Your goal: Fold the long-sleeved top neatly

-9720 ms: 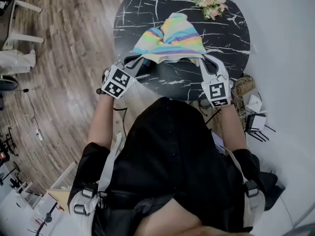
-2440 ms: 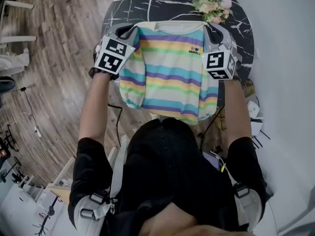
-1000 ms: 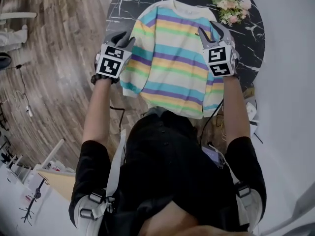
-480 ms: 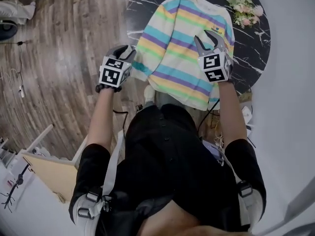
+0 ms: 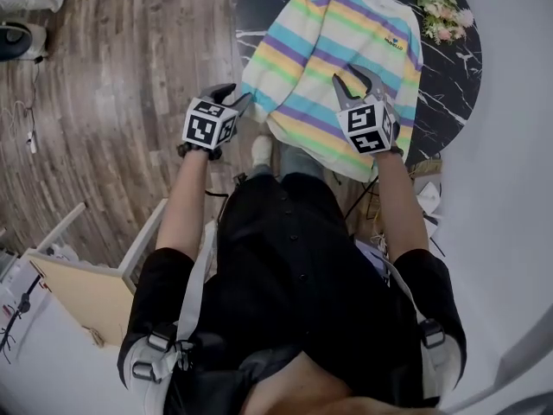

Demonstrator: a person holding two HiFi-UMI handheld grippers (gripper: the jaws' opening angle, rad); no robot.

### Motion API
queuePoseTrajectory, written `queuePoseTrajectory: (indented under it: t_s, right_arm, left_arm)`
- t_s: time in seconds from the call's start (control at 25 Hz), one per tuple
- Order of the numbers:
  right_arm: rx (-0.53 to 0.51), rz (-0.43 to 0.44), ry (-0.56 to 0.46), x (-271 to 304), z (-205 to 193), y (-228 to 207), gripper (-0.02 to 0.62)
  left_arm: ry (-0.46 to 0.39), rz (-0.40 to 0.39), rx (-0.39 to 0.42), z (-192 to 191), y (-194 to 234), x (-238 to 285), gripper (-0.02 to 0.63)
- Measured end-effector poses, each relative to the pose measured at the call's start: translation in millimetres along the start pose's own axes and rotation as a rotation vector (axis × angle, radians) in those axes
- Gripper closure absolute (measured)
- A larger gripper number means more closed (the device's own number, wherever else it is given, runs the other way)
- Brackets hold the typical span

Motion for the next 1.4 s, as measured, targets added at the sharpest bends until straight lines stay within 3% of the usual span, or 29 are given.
queuePoseTrajectory:
  t_s: [0.12, 0.4, 0.52, 0.56, 0.68, 0.92, 1.2, 1.4]
  right_arm:
    - [0.024, -0.006, 0.018, -6, -11, 2, 0.449]
    - [0.061, -0.019, 0.047, -14, -30, 6, 0.456]
    - [0.065, -0.014, 0.054, -16, -33, 13, 0.459]
    - [0.064, -0.014, 0.053, -16, -33, 15, 0.459]
    - [0.064, -0.022, 0.050, -19, -32, 21, 0.463]
    - [0.068, -0.040, 0.045, -34, -35, 33, 0.469]
    - [0.122, -0.103, 0.001, -69, -32, 41, 0.474]
    - [0.219, -0.137, 0.019, -97, -72, 31, 0.474]
  left_arm:
    - [-0.011, -0.029, -0.069, -11, -1, 2, 0.423]
    - [-0.030, -0.093, -0.132, -23, -2, 8, 0.425]
    - [-0.065, -0.143, -0.150, -23, -5, 9, 0.505]
    - [-0.082, -0.148, -0.153, -21, -4, 8, 0.594]
    - [-0.111, -0.148, -0.154, -18, -3, 2, 0.597]
    - [-0.131, -0.127, -0.068, -2, -10, -26, 0.598]
    - [-0.189, -0.183, 0.076, 65, -48, -60, 0.598]
    - [-0.157, -0.202, 0.179, 103, -101, -57, 0.598]
Point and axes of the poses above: the fingertips, and each gripper's own axes: x forward along the fingers, y to its left, z out of its top, the point moved 5 cm from there along -x, backward along the fingers
